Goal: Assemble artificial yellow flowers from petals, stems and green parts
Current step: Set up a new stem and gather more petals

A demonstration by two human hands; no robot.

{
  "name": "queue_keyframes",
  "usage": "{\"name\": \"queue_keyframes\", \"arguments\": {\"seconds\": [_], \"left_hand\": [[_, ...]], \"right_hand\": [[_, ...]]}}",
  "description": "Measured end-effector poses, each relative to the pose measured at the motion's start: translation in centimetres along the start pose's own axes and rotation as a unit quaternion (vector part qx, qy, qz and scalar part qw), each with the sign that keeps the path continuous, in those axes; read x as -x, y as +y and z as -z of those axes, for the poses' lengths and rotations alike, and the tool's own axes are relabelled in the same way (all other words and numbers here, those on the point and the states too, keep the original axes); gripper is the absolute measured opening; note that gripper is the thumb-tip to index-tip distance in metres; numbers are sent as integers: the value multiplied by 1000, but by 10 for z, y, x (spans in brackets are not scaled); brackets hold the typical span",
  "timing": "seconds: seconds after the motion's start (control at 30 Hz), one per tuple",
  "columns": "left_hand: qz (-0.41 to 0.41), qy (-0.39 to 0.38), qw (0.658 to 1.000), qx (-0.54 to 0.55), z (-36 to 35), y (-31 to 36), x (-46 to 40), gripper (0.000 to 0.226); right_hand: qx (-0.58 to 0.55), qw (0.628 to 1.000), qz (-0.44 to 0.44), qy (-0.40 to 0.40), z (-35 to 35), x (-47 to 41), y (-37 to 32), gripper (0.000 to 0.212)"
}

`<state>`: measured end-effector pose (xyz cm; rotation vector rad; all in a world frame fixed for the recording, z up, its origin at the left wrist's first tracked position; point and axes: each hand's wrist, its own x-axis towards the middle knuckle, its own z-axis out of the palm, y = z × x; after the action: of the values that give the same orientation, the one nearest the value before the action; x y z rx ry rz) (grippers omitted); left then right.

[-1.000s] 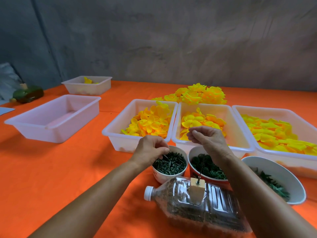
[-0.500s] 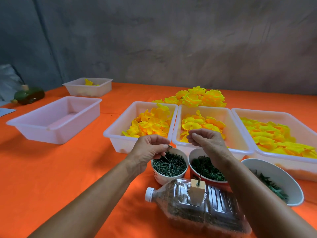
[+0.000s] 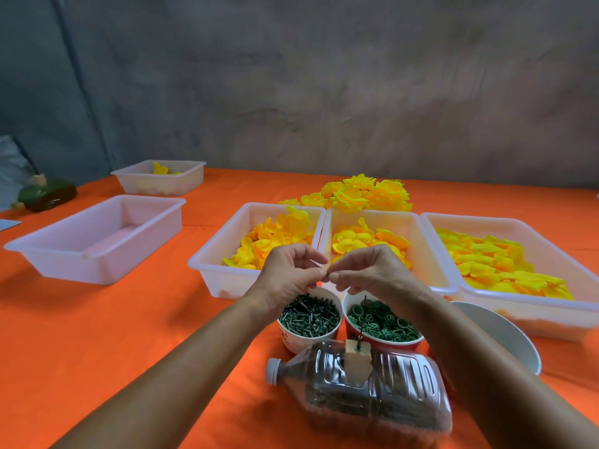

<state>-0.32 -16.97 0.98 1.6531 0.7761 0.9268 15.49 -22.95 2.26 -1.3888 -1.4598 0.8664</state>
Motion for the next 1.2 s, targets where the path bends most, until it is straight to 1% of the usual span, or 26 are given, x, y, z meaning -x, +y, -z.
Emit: {"name": "queue_keyframes", "arguments": {"seconds": [0.13,0.2,0.27,0.33,0.43,0.53,0.6,0.67,0.8,0.9,1.0,1.1,1.2], "left_hand": [[-42,6,996,-78,-10,9,1,23],[-64,13,992,-108,-14,12,2,25],[-78,17,991,-112,-18,15,2,25],[-82,15,993,-88,-20,16,4,22],[-77,12,995,-58,-20,16,9,18],[-87,2,995,-43,-18,16,16,14],[-95,-6,995,-32,-17,16,22,10],[-103,-14,994,-21,-17,17,28,13],[-133,-38,990,-31,-18,16,44,27],[-138,-32,989,-44,-23,15,48,20],[-140,-27,989,-40,-29,16,49,7],[-155,-31,987,-17,-32,17,53,16],[-154,-30,987,23,-35,22,61,14]], "right_hand": [[68,997,12,20,4,3,-4,17],[108,993,21,41,5,4,-5,20],[126,989,34,68,5,7,-6,22],[114,989,41,90,4,12,-8,23],[54,993,29,103,4,22,-11,21],[-31,995,2,97,1,31,-12,15],[-79,992,-18,96,0,37,-12,11],[-126,986,-37,100,-1,41,-11,8],[-240,965,-52,90,4,49,-11,19],[-308,946,-61,87,8,52,-10,15],[-354,927,-82,90,8,54,-8,14],[-394,909,-98,94,7,57,-6,19],[-426,894,-102,92,6,61,-6,18]]}}
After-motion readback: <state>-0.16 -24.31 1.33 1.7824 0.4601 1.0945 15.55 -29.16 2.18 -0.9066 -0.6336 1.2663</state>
